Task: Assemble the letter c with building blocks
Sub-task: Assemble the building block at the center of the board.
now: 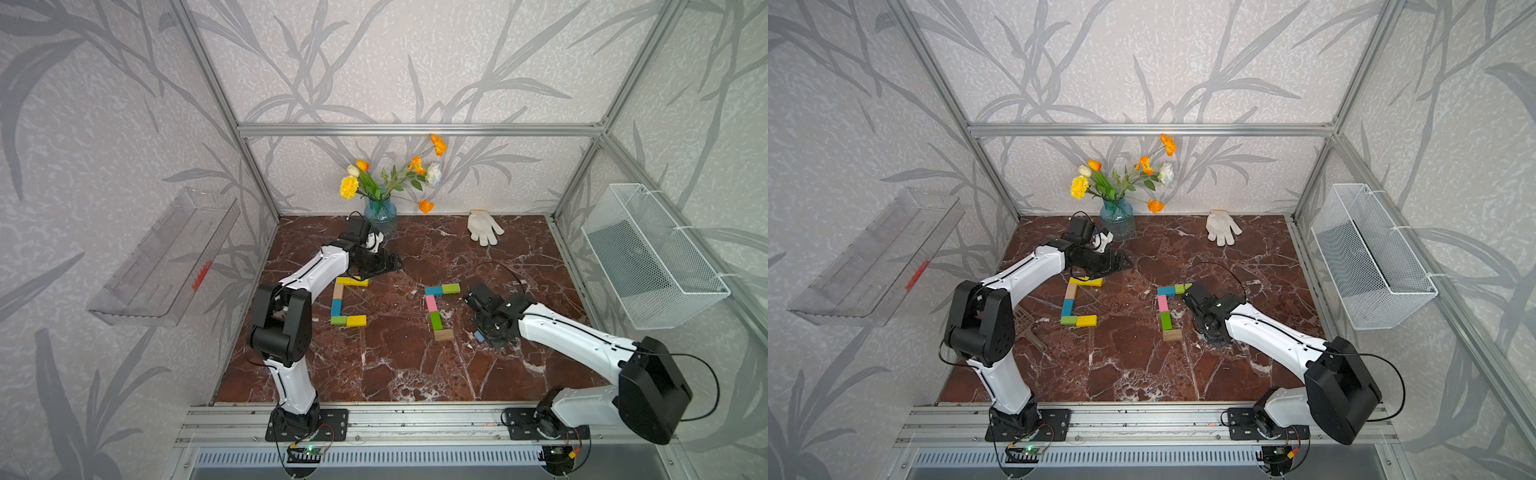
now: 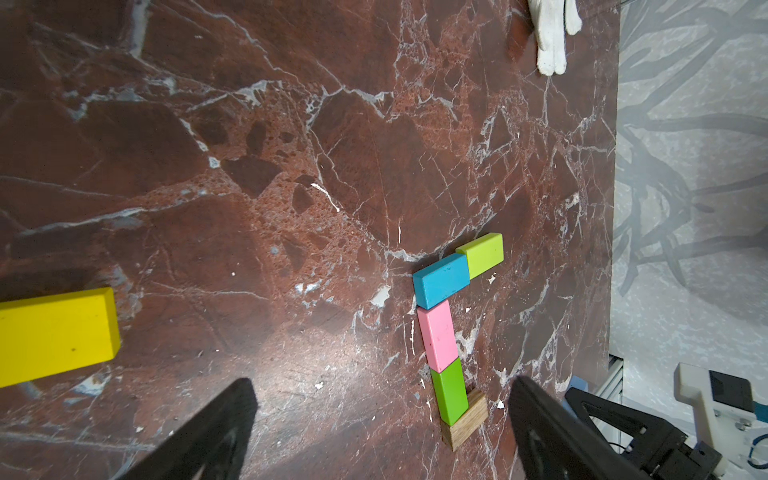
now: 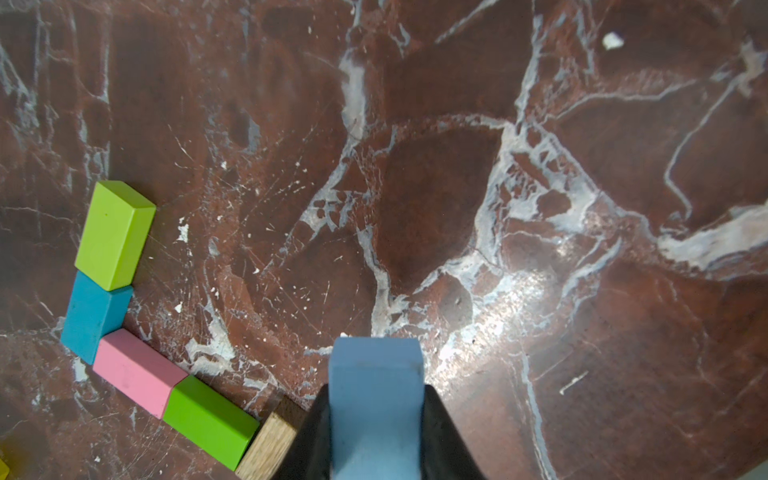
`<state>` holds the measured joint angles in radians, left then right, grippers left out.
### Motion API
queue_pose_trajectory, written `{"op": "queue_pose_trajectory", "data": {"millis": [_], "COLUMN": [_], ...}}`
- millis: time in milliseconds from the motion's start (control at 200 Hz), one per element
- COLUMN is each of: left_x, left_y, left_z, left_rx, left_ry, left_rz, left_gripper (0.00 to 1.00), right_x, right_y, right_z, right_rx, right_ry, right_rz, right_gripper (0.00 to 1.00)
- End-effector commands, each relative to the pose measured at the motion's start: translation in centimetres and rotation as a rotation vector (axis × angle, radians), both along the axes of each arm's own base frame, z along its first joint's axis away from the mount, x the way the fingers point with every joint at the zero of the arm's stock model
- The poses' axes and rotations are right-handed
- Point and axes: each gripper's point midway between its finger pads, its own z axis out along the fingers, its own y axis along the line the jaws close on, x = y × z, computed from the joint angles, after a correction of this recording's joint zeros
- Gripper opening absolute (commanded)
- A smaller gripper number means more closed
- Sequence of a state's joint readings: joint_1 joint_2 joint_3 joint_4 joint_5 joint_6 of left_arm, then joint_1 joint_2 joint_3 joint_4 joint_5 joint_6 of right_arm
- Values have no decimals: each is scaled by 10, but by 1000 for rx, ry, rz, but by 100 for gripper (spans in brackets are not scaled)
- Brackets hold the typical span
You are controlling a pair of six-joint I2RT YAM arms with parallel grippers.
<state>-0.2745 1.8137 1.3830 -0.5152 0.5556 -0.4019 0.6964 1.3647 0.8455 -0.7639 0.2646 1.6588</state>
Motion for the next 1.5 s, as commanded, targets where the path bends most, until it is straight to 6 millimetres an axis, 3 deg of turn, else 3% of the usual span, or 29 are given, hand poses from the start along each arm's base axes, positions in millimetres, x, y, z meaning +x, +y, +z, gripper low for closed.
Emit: {"op": "queue_pose_trajectory", "data": {"millis": [0,605,1495], "left_x": [4,3,5], "left_y": [0,4,5], "left_z": [17,14,14], "left_rx": [-12,12,20], "left_ry": [-52,-54,-57], "left_rz": [-8,-6,-4], "left_gripper": [95,95,95], "right_x": [-1,4,14], "right_y": [3,34,47], "right_z": [-9,-47,-67], "right_rx": [6,89,116], "right_ry": [-8,23,33], "right_rz": [-69,-176,-216], "right_gripper": [27,28,36]}}
